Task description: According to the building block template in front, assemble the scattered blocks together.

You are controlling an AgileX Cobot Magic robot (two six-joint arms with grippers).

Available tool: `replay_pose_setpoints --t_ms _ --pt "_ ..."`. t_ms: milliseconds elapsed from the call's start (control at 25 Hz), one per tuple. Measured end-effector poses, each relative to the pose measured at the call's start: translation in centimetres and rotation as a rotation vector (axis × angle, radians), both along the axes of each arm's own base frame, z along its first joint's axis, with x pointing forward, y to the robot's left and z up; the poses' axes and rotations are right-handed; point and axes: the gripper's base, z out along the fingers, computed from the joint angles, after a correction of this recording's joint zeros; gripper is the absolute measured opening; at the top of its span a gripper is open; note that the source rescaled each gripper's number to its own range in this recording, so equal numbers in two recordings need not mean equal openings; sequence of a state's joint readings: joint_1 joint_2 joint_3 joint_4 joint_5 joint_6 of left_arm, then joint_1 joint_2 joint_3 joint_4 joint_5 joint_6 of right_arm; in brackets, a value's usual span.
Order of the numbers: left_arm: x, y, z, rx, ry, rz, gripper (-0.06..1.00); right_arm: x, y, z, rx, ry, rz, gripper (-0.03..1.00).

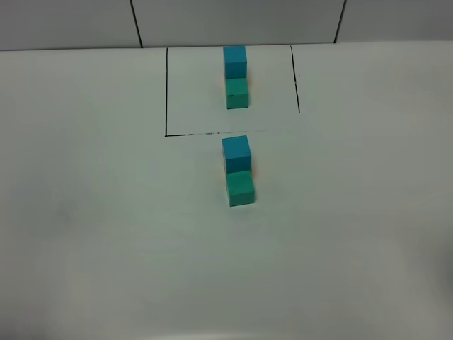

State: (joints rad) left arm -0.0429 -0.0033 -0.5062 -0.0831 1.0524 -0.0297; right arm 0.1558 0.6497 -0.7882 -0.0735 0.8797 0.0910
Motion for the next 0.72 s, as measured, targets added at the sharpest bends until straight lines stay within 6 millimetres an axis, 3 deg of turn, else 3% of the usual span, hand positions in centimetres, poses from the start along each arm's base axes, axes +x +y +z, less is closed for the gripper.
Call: replay_pose_setpoints --t_ms 280,440,720 --pt "0.0 0.0 0.0 0.0 0.0 0.0 0.99 -6.8 -1.7 -3.9 -0.04 -0.111 -0.054 1.0" --pt "0.0 0.0 0.0 0.0 0.0 0.0 0.99 -8.9 -2.1 -6.2 -0.044 -0.099 -0.084 1.0" --pt "0.0 0.0 0.0 0.0 0.0 0.0 0.99 -11.4 -2.3 -6.3 -0.016 -0.237 -0.098 1.0"
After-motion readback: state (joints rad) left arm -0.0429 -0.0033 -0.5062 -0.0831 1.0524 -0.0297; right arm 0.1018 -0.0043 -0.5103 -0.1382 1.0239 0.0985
